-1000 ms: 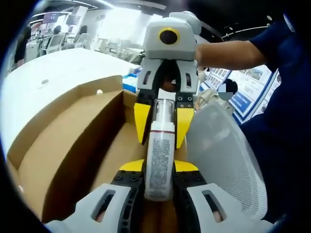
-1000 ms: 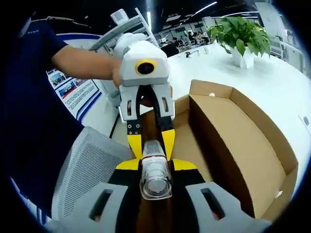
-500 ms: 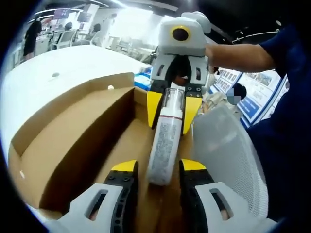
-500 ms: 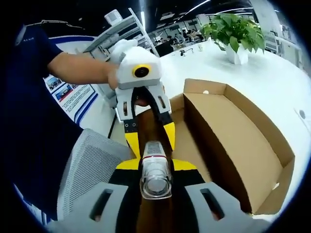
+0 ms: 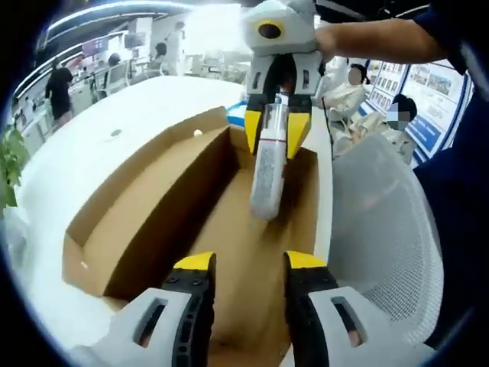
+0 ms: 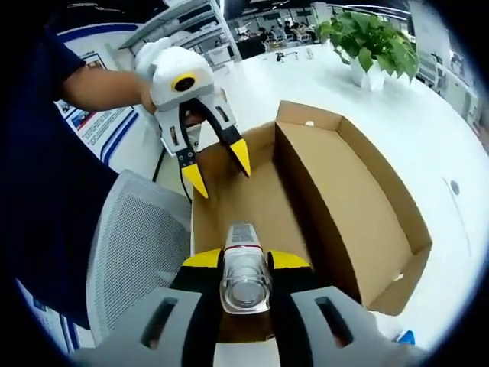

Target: Operate the shoe box by opening the lid, removing the specified soft item, and placing it in the target area until the item is outside and the box remains undamaged.

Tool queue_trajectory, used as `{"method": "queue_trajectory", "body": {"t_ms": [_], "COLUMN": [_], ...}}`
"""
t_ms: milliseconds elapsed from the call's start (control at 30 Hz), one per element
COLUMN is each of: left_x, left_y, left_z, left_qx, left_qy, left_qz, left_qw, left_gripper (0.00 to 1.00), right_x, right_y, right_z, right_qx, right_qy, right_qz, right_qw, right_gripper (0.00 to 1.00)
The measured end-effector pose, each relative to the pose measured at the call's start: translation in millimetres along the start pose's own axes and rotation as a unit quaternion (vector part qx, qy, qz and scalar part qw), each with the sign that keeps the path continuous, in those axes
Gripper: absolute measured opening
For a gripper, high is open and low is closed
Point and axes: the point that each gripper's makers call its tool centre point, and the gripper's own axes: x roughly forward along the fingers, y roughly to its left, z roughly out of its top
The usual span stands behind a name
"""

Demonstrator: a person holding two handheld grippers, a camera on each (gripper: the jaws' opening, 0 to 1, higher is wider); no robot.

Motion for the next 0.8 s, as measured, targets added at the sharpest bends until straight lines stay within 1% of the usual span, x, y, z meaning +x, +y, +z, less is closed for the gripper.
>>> {"method": "queue_trajectory", "body": {"t_ms": [67, 133, 167, 233, 300, 400, 433, 467, 533, 700, 800], "left_x": [-5, -7, -9, -11, -12, -13, -13, -13, -12, -9, -10], "left_y": [-0.2, 0.4, 1.2, 2.5, 1.0, 0.0, -1.3, -1.5, -4.4, -12.5, -15.3], "left_z": [-2.0, -2.5, -3.3, -3.1, -0.9, 4.4, 8.7, 10.2, 13.4, 15.3, 13.7], "left_qx": [0.000, 0.000, 0.002, 0.002, 0.000, -0.016, -0.021, -0.027, -0.028, -0.029, -0.028], "left_qy": [0.004, 0.005, 0.007, 0.008, 0.001, -0.013, -0.025, -0.028, -0.036, -0.044, -0.044], "left_qz": [0.010, 0.020, 0.029, 0.042, 0.048, 0.059, 0.063, 0.066, 0.067, 0.066, 0.068], "left_qw": [0.9999, 0.9998, 0.9996, 0.9991, 0.9988, 0.9981, 0.9975, 0.9970, 0.9967, 0.9964, 0.9963], "left_gripper": [0.33, 0.33, 0.32, 0.32, 0.32, 0.31, 0.31, 0.31, 0.31, 0.30, 0.30], "right_x": [-7, -15, -20, -26, -31, -40, -42, -46, -54, -72, -81], "right_y": [0, -1, -2, 0, 0, 2, 3, 2, 2, 0, -2], "right_z": [-0.9, -3.1, -6.7, -6.2, -6.8, -4.8, -4.4, -7.0, -9.8, -3.5, -6.5], "right_qx": [-0.002, -0.013, -0.023, -0.031, -0.035, -0.038, -0.039, -0.047, -0.060, -0.065, -0.068], "right_qy": [0.009, 0.024, 0.041, 0.050, 0.059, 0.069, 0.072, 0.087, 0.111, 0.122, 0.135], "right_qz": [-0.006, -0.018, -0.026, -0.032, -0.037, -0.043, -0.044, -0.048, -0.053, -0.063, -0.070], "right_qw": [0.9999, 0.9995, 0.9986, 0.9977, 0.9970, 0.9960, 0.9956, 0.9939, 0.9906, 0.9884, 0.9861], "right_gripper": [0.19, 0.19, 0.19, 0.19, 0.19, 0.19, 0.19, 0.19, 0.19, 0.19, 0.19]}}
